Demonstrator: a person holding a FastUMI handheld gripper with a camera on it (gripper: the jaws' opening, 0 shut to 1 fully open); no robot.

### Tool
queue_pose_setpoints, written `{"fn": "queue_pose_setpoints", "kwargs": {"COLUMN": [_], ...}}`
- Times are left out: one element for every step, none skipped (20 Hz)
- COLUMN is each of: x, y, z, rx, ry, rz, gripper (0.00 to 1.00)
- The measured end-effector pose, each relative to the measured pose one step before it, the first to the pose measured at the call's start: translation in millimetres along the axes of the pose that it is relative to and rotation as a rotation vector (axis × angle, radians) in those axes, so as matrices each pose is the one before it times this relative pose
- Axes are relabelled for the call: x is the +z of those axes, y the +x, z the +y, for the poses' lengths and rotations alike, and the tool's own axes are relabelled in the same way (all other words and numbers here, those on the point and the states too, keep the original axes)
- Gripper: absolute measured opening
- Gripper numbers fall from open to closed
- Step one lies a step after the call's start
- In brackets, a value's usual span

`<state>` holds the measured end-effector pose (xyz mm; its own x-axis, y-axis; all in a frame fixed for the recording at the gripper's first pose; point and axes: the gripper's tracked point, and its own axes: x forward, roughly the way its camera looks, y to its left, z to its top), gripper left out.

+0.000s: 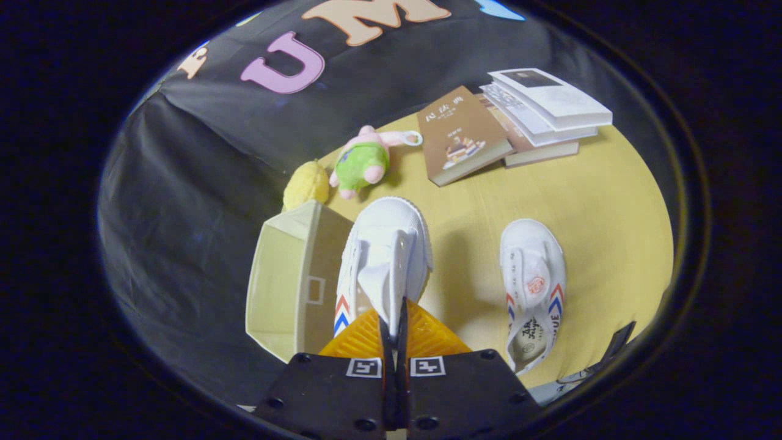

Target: Open the storage box then place both shoes into the box .Put the left shoe in first, then the right shoe, with the right side of both shoes facing outward in a uniform manner.

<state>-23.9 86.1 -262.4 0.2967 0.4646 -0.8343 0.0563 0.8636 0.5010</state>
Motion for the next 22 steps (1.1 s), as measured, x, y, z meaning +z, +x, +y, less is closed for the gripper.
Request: {"fn": "queue_pose_setpoints", "kwargs": {"x": [3.95, 4.65, 3.99, 3.71, 3.14, 3.91, 2.10, -0.46, 0.09, -1.37, -1.92, -2.73, -3.22, -2.88, -3.06, -3.24, -3.55, -3.95, -3.04, -4.83, -3.16, -4.42], "y": [-3.82, -2.73, -2.74, -1.96, 0.44, -0.15, 2.72, 3.37, 4.95, 5.03, 6.98, 6.60, 7.77, 7.60, 8.53, 8.45, 8.46, 8.92, 9.17, 6.91, 8.00, 8.15], "z": [11.87, 11.23, 12.16, 10.56, 10.57, 9.01, 8.95, 8.61, 9.06, 8.23, 8.37, 8.16, 7.70, 7.91, 5.89, 5.72, 4.96, 3.19, 2.68, 2.11, 1.24, -0.97], "rx": [0.01258, 0.01446, 0.01707, 0.01242, 0.01109, 0.00818, 0.00573, 0.00673, 0.00616, 0.00512, 0.00483, 0.00386, 0.00403, 0.00295, 0.00041, -0.00153, -0.00292, -0.00556, -0.00846, -0.00916, -0.01137, -0.01355], "ry": [-0.00018, 0.00114, -0.00261, 0.00155, -0.00536, -0.00549, -0.00906, -0.00339, -0.00406, -0.00516, -0.00492, -0.00368, -0.00613, -0.00458, -0.00616, -0.00593, -0.00538, -0.00464, -0.00450, -0.00876, -0.00724, -0.00632], "rz": [-0.00841, -0.01063, -0.00740, -0.01043, -0.00243, -0.01068, -0.00072, 0.00266, -0.00057, 0.00895, 0.00609, 0.00686, 0.01388, 0.00790, 0.01044, 0.01047, 0.01187, 0.01460, 0.01209, 0.01203, 0.01029, 0.01098], "gripper": [0.03, 0.03, 0.03, 0.03, 0.03, 0.03, 0.03, 0.03, 0.03, 0.03, 0.03, 0.03, 0.03, 0.03, 0.03, 0.03, 0.03, 0.03, 0.03, 0.04, 0.04, 0.04]}}
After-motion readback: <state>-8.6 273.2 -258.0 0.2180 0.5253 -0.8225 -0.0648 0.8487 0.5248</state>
